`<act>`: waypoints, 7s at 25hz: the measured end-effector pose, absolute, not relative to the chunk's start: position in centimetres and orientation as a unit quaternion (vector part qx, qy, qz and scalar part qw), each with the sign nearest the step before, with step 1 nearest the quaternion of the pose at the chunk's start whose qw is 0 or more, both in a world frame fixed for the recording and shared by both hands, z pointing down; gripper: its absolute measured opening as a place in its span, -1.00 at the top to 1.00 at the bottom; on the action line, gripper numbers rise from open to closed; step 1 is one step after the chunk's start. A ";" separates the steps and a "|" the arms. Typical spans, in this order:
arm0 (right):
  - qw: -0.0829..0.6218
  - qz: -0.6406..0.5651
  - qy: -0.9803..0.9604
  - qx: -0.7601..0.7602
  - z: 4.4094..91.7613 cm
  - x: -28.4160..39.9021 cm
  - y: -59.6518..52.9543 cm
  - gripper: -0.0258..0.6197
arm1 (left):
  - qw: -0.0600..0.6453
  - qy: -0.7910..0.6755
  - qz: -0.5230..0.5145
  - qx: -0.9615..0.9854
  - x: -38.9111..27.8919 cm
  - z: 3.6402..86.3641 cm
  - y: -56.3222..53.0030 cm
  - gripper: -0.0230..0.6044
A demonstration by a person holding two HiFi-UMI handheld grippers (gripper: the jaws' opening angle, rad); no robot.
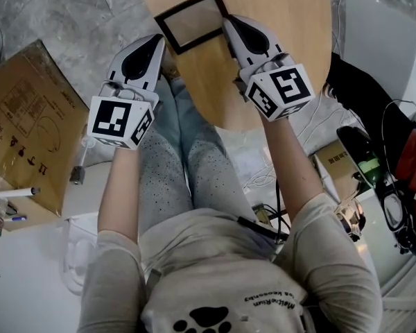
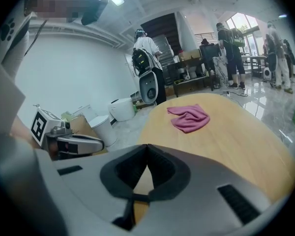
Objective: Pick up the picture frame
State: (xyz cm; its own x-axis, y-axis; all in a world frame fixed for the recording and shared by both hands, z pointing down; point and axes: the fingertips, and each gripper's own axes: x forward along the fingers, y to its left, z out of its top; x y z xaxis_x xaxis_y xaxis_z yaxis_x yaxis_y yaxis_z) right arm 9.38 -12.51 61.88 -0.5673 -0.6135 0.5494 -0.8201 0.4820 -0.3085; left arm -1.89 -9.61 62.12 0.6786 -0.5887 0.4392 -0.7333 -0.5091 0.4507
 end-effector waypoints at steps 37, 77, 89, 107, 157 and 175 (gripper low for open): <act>0.316 0.308 -0.789 0.427 71.8 12.0 -12.5 0.52 | 0.373 -0.368 0.153 0.838 -2.0 68.7 -9.4 0.90; 0.300 0.351 -0.769 0.442 72.6 5.7 -9.2 0.62 | 0.543 -0.310 0.102 0.774 -5.3 74.2 -5.5 0.19; 0.299 0.366 -0.792 0.387 72.9 3.0 -7.5 0.64 | 0.600 -0.272 0.012 0.752 -4.7 73.8 -5.6 0.19; 0.305 0.389 -0.796 0.349 72.6 1.7 -5.8 0.64 | 0.612 -0.254 -0.013 0.749 -4.8 71.4 -4.3 0.82; 0.194 0.261 -0.810 0.488 41.1 4.0 -9.8 0.89 | 0.371 -0.396 0.036 0.839 -5.6 42.6 -8.7 0.87; 0.108 0.167 -0.871 0.450 27.3 4.0 -8.7 0.89 | 0.242 -0.510 0.009 0.826 -6.8 28.2 -6.6 0.87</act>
State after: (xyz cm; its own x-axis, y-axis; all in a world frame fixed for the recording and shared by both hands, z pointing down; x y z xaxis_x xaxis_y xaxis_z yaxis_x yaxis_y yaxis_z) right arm 4.04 -8.68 27.26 -0.5717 -0.7473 0.3386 -0.8196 0.5389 -0.1945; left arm -6.84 -6.64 28.23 0.4800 -0.8373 0.2617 -0.8462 -0.3631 0.3901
